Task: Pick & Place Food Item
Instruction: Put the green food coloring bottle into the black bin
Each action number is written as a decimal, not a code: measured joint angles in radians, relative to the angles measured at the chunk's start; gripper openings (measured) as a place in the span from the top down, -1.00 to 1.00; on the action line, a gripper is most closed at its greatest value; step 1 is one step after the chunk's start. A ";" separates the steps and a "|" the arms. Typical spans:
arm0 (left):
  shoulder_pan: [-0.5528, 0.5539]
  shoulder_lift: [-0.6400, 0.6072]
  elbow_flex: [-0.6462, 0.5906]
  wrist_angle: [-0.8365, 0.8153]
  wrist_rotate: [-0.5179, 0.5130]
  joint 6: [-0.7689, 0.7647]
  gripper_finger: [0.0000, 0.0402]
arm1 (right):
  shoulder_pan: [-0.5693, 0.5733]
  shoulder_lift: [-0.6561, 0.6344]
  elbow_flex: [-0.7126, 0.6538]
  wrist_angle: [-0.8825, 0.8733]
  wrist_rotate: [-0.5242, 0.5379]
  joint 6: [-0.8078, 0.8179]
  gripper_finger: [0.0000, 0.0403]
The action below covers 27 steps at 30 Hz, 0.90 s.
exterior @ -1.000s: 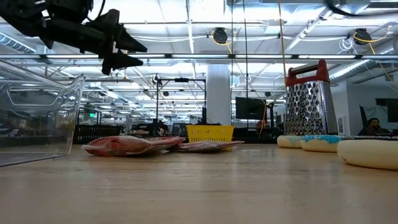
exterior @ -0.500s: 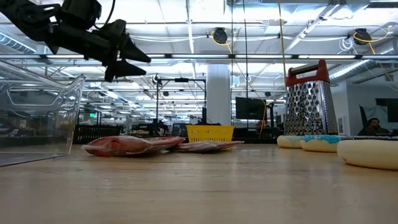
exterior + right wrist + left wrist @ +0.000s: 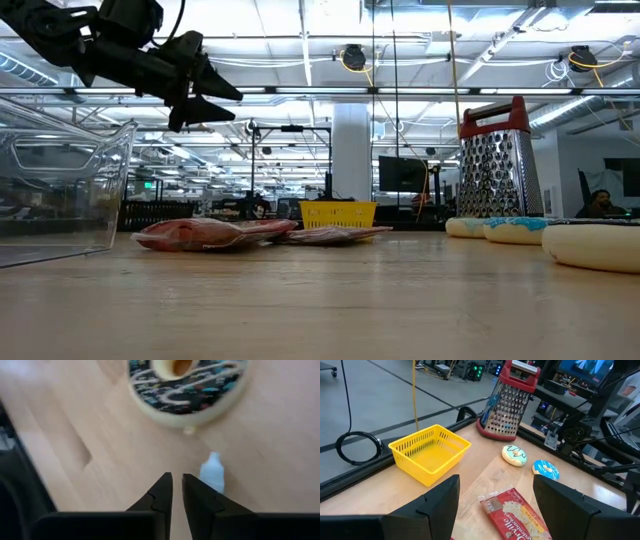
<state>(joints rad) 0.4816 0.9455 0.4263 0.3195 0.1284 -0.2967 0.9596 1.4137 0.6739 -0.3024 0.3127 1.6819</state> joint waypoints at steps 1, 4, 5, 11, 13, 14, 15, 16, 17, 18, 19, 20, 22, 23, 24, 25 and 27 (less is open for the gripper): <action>0.000 0.000 0.000 0.000 0.000 0.000 -0.27 | 0.000 -0.006 0.000 -0.011 0.011 0.001 0.87; 0.000 0.000 0.000 0.000 0.000 -0.001 -0.27 | 0.000 -0.032 0.000 -0.011 0.149 -0.018 0.90; 0.000 0.000 0.000 0.000 0.000 -0.001 -0.27 | -0.001 -0.036 0.000 -0.008 0.207 -0.025 0.90; 0.000 0.000 0.000 0.000 -0.001 0.000 -0.27 | -0.033 -0.040 0.000 0.000 0.540 -0.230 0.88; 0.000 0.000 0.000 0.000 -0.001 0.000 -0.27 | -0.060 -0.040 0.000 0.013 0.672 -0.325 0.88; 0.000 0.000 0.000 0.000 0.000 0.000 -0.27 | -0.076 -0.040 0.000 0.019 0.725 -0.355 0.88; 0.000 0.000 0.000 0.000 -0.001 0.000 -0.27 | -0.096 -0.040 0.000 0.026 0.761 -0.393 0.87; 0.000 0.000 0.000 0.000 -0.001 0.000 -0.27 | -0.120 -0.044 0.000 0.029 0.771 -0.452 0.86; 0.000 0.000 0.000 0.000 -0.001 0.001 -0.27 | -0.146 -0.052 0.000 0.030 0.762 -0.525 0.85; 0.000 0.000 0.000 0.000 -0.001 0.002 -0.27 | -0.174 -0.065 0.000 0.032 0.741 -0.596 0.83; 0.000 0.000 0.000 0.000 -0.001 0.002 -0.27 | -0.206 -0.080 0.000 0.042 0.709 -0.666 0.80; 0.000 0.000 0.000 0.000 -0.001 0.003 -0.27 | -0.236 -0.095 0.004 0.051 0.671 -0.729 0.78; 0.000 0.000 -0.001 0.000 -0.001 0.003 -0.27 | -0.290 -0.118 0.040 0.046 0.590 -0.857 0.72; 0.000 0.000 -0.001 0.000 0.000 0.003 -0.27 | -0.311 -0.126 0.069 0.046 0.548 -0.919 0.68; 0.000 0.000 -0.001 0.000 -0.001 0.003 -0.27 | -0.331 -0.130 0.104 0.047 0.504 -0.983 0.64; 0.000 0.000 -0.001 0.000 0.000 0.003 -0.27 | -0.345 -0.130 0.146 0.039 0.460 -1.043 0.60; 0.000 0.000 -0.001 -0.001 0.000 0.003 -0.27 | -0.363 -0.120 0.243 -0.002 0.364 -1.133 0.49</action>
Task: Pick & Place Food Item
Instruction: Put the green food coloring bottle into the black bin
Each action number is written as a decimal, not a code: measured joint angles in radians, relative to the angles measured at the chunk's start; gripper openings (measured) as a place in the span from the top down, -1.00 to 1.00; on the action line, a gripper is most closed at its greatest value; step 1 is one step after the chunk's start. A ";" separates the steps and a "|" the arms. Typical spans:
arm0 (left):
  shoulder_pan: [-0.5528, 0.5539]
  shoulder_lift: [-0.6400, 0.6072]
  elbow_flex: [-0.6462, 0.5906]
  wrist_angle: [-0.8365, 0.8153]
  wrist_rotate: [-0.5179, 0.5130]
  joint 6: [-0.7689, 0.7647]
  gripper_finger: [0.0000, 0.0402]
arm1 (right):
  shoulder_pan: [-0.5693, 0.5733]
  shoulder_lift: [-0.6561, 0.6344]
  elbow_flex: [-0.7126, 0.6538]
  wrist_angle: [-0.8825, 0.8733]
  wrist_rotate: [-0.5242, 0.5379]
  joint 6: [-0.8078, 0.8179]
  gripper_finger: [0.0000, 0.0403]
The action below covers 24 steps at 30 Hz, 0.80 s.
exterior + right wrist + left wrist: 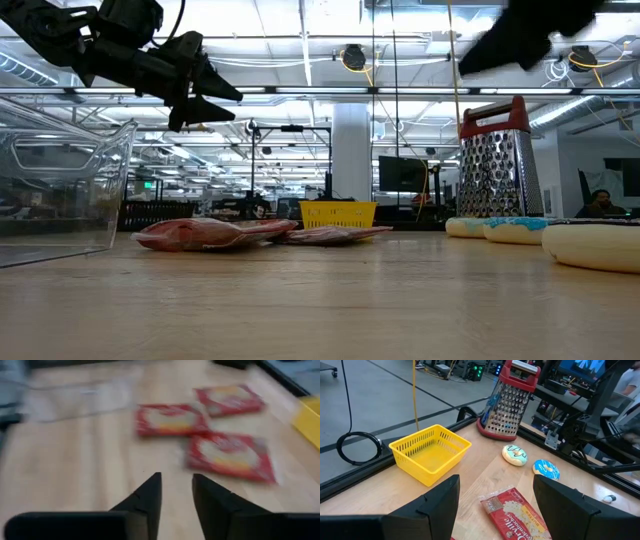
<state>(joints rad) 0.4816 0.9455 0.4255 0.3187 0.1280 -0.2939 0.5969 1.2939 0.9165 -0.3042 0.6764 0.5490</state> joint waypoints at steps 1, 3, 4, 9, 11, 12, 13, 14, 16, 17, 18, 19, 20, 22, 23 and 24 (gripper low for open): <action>0.000 0.000 0.000 0.000 0.000 0.000 -0.27 | -0.006 0.016 0.055 -0.028 -0.036 -0.028 0.44; 0.000 0.000 0.000 0.000 0.000 0.000 -0.27 | -0.006 0.057 0.164 -0.100 -0.092 -0.052 0.32; 0.000 0.000 0.000 0.000 0.000 0.000 -0.27 | 0.000 0.083 0.212 -0.145 -0.112 -0.054 0.25; 0.000 0.000 0.000 -0.001 0.000 0.002 -0.27 | 0.035 0.235 0.399 -0.465 -0.265 0.040 -0.03; 0.000 0.000 0.000 -0.001 0.000 0.002 -0.27 | 0.049 0.277 0.416 -0.630 -0.359 0.174 -0.11; 0.000 0.000 0.000 -0.001 0.000 0.003 -0.27 | 0.051 0.291 0.416 -0.713 -0.415 0.246 -0.15; 0.000 0.000 0.000 -0.001 0.000 0.003 -0.27 | 0.054 0.304 0.415 -0.798 -0.473 0.312 -0.17; 0.000 0.000 0.000 -0.001 0.000 0.003 -0.27 | 0.061 0.315 0.415 -0.883 -0.520 0.381 -0.19; 0.000 0.000 0.000 0.000 0.000 0.003 -0.27 | 0.089 0.332 0.404 -1.011 -0.589 0.523 -0.20; 0.000 0.000 0.000 0.000 0.000 0.003 -0.27 | 0.107 0.338 0.391 -1.035 -0.616 0.578 -0.20; 0.000 0.000 0.000 0.000 0.000 0.003 -0.27 | 0.126 0.340 0.375 -1.031 -0.630 0.617 -0.20; 0.000 0.000 0.000 -0.001 0.000 0.003 -0.27 | 0.148 0.337 0.356 -1.005 -0.633 0.649 -0.20; 0.000 0.000 0.000 0.000 0.000 0.003 -0.27 | 0.168 0.334 0.336 -0.960 -0.631 0.673 -0.19; 0.000 0.000 0.000 0.000 0.000 0.003 -0.27 | 0.196 0.330 0.288 -0.870 -0.629 0.704 -0.18; 0.000 0.000 0.000 0.000 0.000 0.003 -0.27 | 0.206 0.326 0.261 -0.838 -0.629 0.720 -0.18; 0.000 0.000 0.000 0.001 0.000 0.003 -0.27 | 0.214 0.322 0.231 -0.803 -0.630 0.742 -0.18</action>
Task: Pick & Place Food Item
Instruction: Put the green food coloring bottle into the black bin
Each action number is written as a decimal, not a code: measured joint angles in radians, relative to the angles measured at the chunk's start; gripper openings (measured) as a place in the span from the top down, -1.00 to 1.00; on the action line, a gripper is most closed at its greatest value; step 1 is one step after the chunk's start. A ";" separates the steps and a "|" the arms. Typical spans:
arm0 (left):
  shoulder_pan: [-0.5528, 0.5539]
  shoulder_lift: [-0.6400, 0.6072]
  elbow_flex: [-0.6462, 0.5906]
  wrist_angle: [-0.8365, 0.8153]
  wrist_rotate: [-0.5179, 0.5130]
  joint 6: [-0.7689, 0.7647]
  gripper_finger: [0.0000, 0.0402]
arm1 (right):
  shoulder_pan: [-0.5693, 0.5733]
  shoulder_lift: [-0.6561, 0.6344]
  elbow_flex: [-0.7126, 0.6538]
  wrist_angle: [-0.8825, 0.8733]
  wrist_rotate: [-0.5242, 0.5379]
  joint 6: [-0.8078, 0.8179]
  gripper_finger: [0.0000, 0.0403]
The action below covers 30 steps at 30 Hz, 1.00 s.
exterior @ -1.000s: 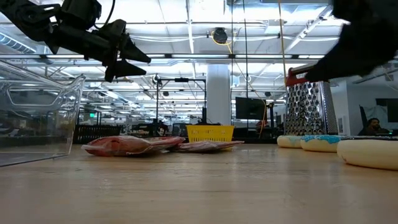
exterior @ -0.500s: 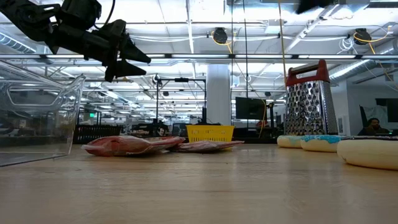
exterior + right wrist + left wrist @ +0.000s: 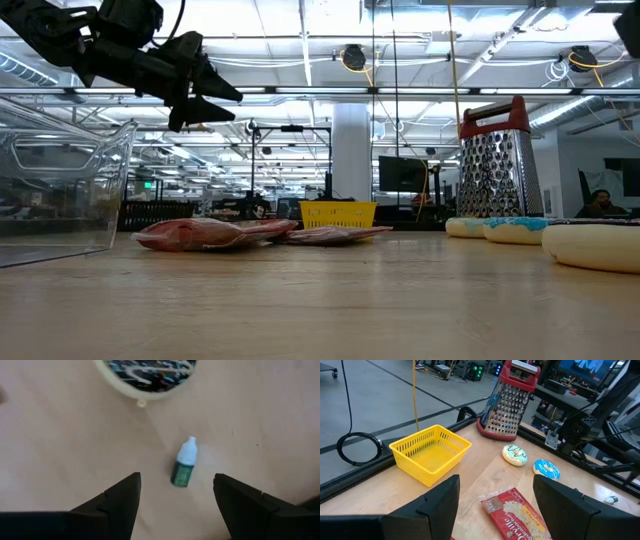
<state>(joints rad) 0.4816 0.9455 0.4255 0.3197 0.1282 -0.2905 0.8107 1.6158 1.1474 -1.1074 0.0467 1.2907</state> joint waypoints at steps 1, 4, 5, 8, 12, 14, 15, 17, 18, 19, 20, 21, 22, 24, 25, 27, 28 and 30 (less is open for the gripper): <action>0.000 0.000 0.000 0.000 0.000 0.000 -0.27 | 0.006 -0.005 -0.029 0.036 -0.003 0.020 -0.18; 0.000 0.000 0.000 -0.001 0.000 -0.001 -0.27 | 0.020 -0.022 -0.113 0.109 -0.037 0.063 -0.18; 0.000 0.000 0.000 -0.001 0.000 -0.005 -0.27 | 0.023 -0.030 -0.141 0.124 -0.047 0.081 -0.17; 0.000 0.000 0.000 -0.001 0.000 -0.004 -0.27 | 0.036 -0.063 -0.221 0.207 -0.049 0.120 -0.14; 0.000 0.000 0.000 -0.004 0.000 -0.004 -0.27 | 0.046 -0.092 -0.325 0.375 -0.047 0.138 -0.06; 0.000 0.000 0.000 -0.004 0.000 -0.002 -0.27 | 0.047 -0.099 -0.364 0.463 -0.049 0.138 -0.01; 0.000 0.000 0.000 -0.004 0.000 -0.002 -0.27 | 0.047 -0.100 -0.381 0.484 -0.049 0.139 0.02; 0.000 0.000 0.000 -0.004 0.000 -0.002 -0.27 | 0.047 -0.103 -0.400 0.500 -0.048 0.151 0.08; 0.000 0.000 0.000 -0.004 0.000 -0.002 -0.27 | 0.047 -0.100 -0.402 0.491 -0.048 0.161 0.12; 0.000 0.000 0.000 -0.004 0.000 -0.001 -0.27 | 0.047 -0.101 -0.402 0.482 -0.048 0.165 0.15; 0.000 0.000 0.000 -0.004 0.000 -0.001 -0.27 | 0.047 -0.105 -0.402 0.478 -0.048 0.167 0.19; 0.000 0.000 0.000 -0.004 0.000 0.000 -0.27 | 0.047 -0.108 -0.403 0.477 -0.048 0.171 0.23; 0.000 0.000 0.000 -0.004 0.000 0.000 -0.27 | 0.047 -0.112 -0.403 0.476 -0.047 0.171 0.28; 0.000 0.000 0.000 -0.004 0.000 0.000 -0.27 | 0.047 -0.125 -0.403 0.476 -0.033 0.171 0.37; 0.000 0.000 0.000 -0.004 0.000 0.000 -0.27 | 0.047 -0.130 -0.403 0.478 -0.024 0.171 0.42; 0.000 0.000 0.000 -0.004 0.000 0.000 -0.27 | 0.045 -0.146 -0.405 0.473 -0.005 0.170 0.52; 0.000 0.000 0.000 -0.004 0.000 0.000 -0.27 | 0.044 -0.154 -0.406 0.470 0.000 0.170 0.57; 0.000 0.000 0.000 -0.004 0.000 0.000 -0.27 | 0.041 -0.171 -0.409 0.467 0.014 0.169 0.65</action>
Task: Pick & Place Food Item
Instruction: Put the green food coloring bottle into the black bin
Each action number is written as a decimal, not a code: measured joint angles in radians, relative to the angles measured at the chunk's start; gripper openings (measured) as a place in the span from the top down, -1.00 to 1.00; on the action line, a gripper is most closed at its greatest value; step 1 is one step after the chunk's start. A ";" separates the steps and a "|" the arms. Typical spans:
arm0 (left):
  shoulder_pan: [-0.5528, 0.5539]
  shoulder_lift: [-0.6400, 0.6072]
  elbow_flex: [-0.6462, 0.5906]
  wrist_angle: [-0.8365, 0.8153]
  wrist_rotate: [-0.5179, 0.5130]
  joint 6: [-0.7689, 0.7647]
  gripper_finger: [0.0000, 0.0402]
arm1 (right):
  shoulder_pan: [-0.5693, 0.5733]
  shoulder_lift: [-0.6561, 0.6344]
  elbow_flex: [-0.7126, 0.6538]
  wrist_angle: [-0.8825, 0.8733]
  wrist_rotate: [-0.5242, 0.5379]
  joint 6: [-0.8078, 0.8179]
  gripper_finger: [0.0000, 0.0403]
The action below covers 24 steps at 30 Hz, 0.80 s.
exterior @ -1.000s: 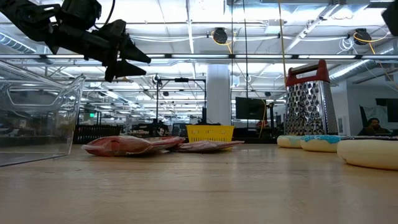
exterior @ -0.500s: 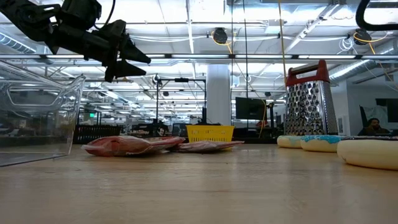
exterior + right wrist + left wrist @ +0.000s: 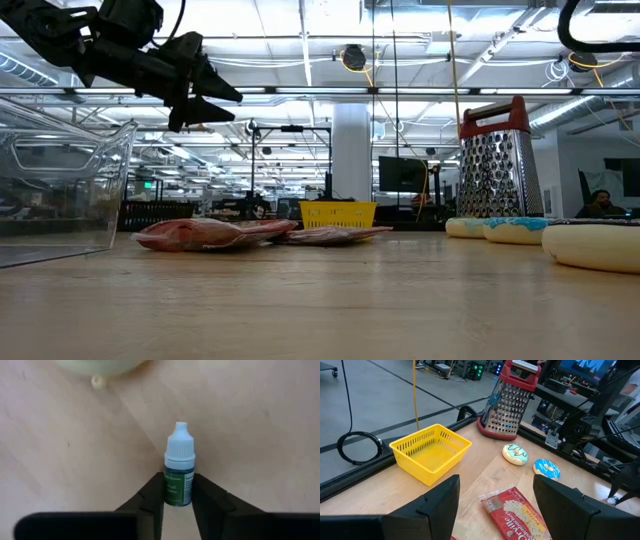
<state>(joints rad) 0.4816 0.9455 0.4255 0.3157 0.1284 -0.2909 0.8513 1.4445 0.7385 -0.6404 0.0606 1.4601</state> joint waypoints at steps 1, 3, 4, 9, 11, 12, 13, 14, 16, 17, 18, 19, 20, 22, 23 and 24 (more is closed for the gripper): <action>0.000 0.000 0.000 0.000 0.000 0.000 -0.27 | -0.003 -0.011 -0.001 0.000 0.014 0.000 0.69; 0.000 0.000 0.000 0.001 0.000 0.000 -0.27 | -0.015 -0.042 -0.001 0.014 0.025 -0.003 0.72; 0.000 0.000 0.000 0.001 0.000 0.000 -0.27 | -0.023 -0.060 -0.001 0.023 0.023 -0.002 0.73; 0.000 0.000 0.000 0.003 0.000 0.000 -0.27 | -0.054 -0.178 0.000 0.113 0.051 -0.031 0.67; 0.000 0.000 0.000 0.003 0.002 -0.001 -0.27 | -0.068 -0.223 0.001 0.151 0.132 -0.106 0.67; 0.000 0.000 0.000 0.004 0.002 -0.001 -0.27 | -0.077 -0.245 0.001 0.170 0.181 -0.164 0.67; 0.000 0.000 0.000 0.008 0.002 -0.002 -0.27 | -0.086 -0.264 0.001 0.187 0.238 -0.229 0.68; -0.002 0.000 0.000 0.016 0.002 -0.005 -0.27 | -0.099 -0.280 0.001 0.201 0.295 -0.297 0.69; -0.014 0.005 0.000 0.050 0.002 -0.006 -0.27 | -0.129 -0.302 0.001 0.227 0.418 -0.447 0.69; -0.026 0.012 0.000 0.078 0.002 -0.006 -0.27 | -0.149 -0.308 0.001 0.244 0.473 -0.521 0.69; -0.040 0.022 0.000 0.105 0.003 -0.006 -0.27 | -0.172 -0.311 0.000 0.267 0.520 -0.598 0.68; -0.056 0.035 0.000 0.137 0.006 -0.005 -0.27 | -0.199 -0.312 -0.007 0.306 0.556 -0.677 0.67; -0.074 0.050 0.000 0.171 0.013 0.002 -0.27 | -0.232 -0.312 -0.018 0.350 0.576 -0.759 0.66; -0.110 0.090 0.000 0.253 0.044 0.033 -0.27 | -0.304 -0.312 -0.054 0.465 0.593 -0.910 0.64; -0.128 0.114 0.000 0.294 0.063 0.048 -0.27 | -0.344 -0.311 -0.080 0.546 0.590 -0.978 0.64; -0.147 0.138 0.000 0.331 0.080 0.061 -0.27 | -0.384 -0.309 -0.111 0.646 0.578 -1.040 0.64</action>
<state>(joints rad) 0.3342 1.0832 0.4255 0.6464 0.2086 -0.2295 0.4677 1.1359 0.6275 0.0055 0.6390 0.4196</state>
